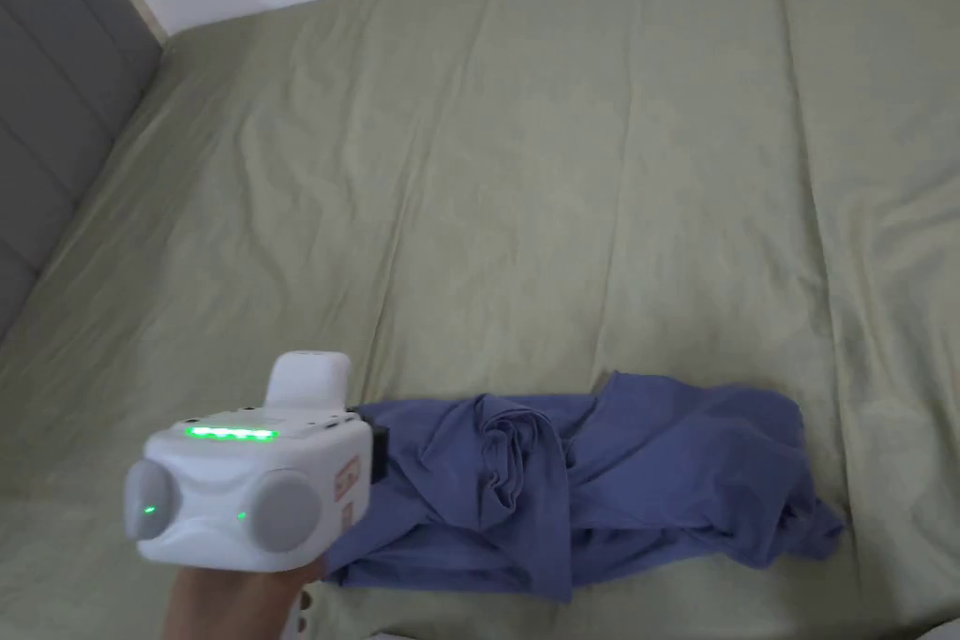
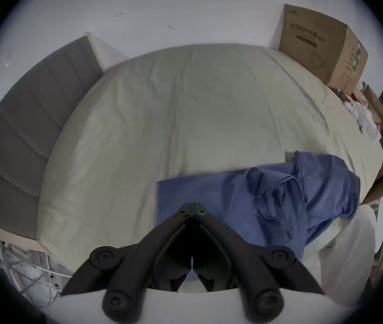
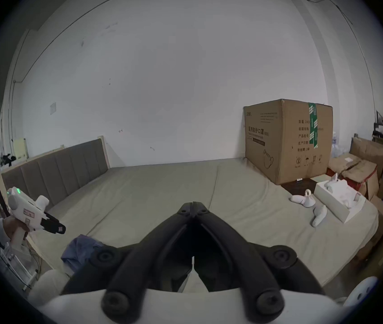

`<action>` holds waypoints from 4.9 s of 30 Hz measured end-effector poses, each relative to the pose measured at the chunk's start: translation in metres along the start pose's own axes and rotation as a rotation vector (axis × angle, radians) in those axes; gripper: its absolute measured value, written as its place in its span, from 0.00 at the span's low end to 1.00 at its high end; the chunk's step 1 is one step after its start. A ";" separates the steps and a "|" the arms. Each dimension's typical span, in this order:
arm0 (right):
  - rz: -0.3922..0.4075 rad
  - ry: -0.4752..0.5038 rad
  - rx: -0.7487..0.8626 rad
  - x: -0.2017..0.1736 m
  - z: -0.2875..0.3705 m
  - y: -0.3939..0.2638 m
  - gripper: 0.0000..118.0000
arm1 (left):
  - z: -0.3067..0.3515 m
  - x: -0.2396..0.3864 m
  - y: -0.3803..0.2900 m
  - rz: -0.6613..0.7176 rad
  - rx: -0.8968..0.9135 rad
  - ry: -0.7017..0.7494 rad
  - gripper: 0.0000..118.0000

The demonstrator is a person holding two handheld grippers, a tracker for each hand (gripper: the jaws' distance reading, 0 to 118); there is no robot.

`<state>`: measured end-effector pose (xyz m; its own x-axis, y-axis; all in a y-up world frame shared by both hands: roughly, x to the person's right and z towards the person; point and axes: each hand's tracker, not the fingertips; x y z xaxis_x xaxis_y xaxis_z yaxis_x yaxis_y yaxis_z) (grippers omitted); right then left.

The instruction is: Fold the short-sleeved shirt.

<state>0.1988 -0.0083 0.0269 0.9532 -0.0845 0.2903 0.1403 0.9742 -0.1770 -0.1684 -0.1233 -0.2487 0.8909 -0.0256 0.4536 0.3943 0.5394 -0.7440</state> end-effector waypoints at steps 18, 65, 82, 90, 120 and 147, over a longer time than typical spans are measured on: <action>-0.002 -0.058 -0.071 0.017 -0.009 -0.009 0.00 | 0.001 0.106 0.016 0.027 -0.081 -0.668 0.00; 0.140 0.144 -0.182 -0.073 -0.054 -0.012 0.00 | -0.118 -0.167 -0.034 0.427 -0.202 -0.949 0.10; 0.013 0.126 -0.104 -0.023 -0.032 -0.011 0.00 | 0.026 -0.167 0.035 0.096 -0.252 0.089 0.10; -0.037 0.096 -0.079 0.008 -0.008 -0.013 0.00 | -0.016 -0.007 0.062 -0.078 -0.308 -0.141 0.10; 0.036 0.042 -0.118 0.000 -0.015 -0.003 0.00 | -0.048 0.082 0.001 -0.082 -0.036 0.038 0.00; 0.132 0.599 -0.594 -0.204 -0.160 -0.138 0.00 | 0.092 -0.088 -0.030 0.208 0.240 -0.169 0.00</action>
<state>0.0279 -0.1587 -0.1584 0.9287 -0.2380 -0.2844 -0.0243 0.7262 -0.6871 -0.2793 -0.0593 -0.2212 0.8888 0.2338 0.3941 0.1267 0.7012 -0.7016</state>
